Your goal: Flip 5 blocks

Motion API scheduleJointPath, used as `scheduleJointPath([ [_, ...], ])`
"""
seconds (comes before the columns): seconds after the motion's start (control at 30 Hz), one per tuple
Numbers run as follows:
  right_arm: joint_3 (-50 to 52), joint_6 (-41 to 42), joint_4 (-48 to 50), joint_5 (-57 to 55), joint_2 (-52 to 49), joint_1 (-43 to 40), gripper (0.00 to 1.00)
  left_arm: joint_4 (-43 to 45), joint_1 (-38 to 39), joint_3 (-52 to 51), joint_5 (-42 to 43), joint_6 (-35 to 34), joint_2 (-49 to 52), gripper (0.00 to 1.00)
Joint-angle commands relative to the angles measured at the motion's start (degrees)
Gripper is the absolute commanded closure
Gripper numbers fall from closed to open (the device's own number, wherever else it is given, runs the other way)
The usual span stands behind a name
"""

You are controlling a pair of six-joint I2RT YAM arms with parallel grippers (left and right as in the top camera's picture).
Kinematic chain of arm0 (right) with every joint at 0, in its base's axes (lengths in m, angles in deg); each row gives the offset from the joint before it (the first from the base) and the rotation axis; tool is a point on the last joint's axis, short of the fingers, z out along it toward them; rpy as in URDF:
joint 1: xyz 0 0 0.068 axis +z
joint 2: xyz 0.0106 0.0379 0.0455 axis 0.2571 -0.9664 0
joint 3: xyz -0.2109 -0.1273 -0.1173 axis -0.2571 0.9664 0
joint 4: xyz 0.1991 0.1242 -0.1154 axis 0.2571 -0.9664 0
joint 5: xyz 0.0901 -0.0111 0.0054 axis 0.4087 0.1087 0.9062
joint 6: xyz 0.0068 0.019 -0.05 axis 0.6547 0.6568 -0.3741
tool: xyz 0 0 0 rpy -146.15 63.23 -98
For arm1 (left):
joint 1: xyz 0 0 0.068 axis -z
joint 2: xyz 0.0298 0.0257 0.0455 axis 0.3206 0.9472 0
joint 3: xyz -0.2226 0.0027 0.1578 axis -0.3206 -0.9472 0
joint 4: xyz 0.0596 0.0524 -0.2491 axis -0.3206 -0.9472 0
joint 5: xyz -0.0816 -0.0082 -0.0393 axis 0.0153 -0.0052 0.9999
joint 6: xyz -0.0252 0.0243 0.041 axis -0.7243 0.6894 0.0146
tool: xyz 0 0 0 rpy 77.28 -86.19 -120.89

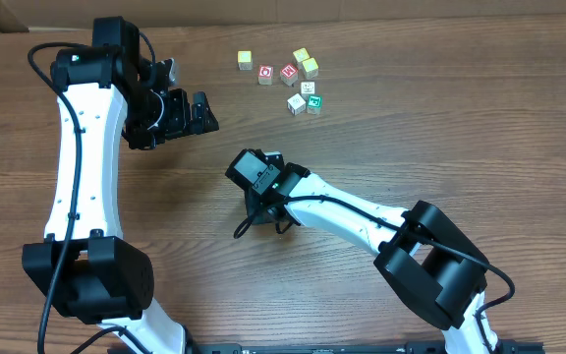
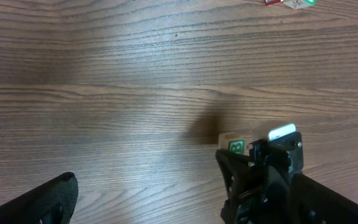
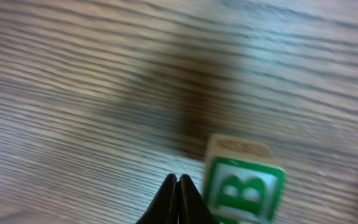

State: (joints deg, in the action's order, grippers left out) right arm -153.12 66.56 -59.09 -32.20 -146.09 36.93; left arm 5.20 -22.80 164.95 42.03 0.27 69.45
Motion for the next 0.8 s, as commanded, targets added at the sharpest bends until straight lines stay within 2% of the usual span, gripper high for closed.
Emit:
scheduleJointPath([
  [0.0,0.2,0.6,-1.0,-4.0,0.0,-0.2,0.96,0.1,0.4,1.1,-0.2,0.6,0.6,0.00],
  [0.37,-1.2,2.3,-2.2,-3.9,1.2,-0.2,0.96,0.1,0.4,1.1,-0.2,0.6,0.6,0.00],
  [0.77,-0.4,1.7,5.0,-7.9,1.0,-0.2,0.96,0.1,0.4,1.1,-0.2,0.6,0.6,0.00],
])
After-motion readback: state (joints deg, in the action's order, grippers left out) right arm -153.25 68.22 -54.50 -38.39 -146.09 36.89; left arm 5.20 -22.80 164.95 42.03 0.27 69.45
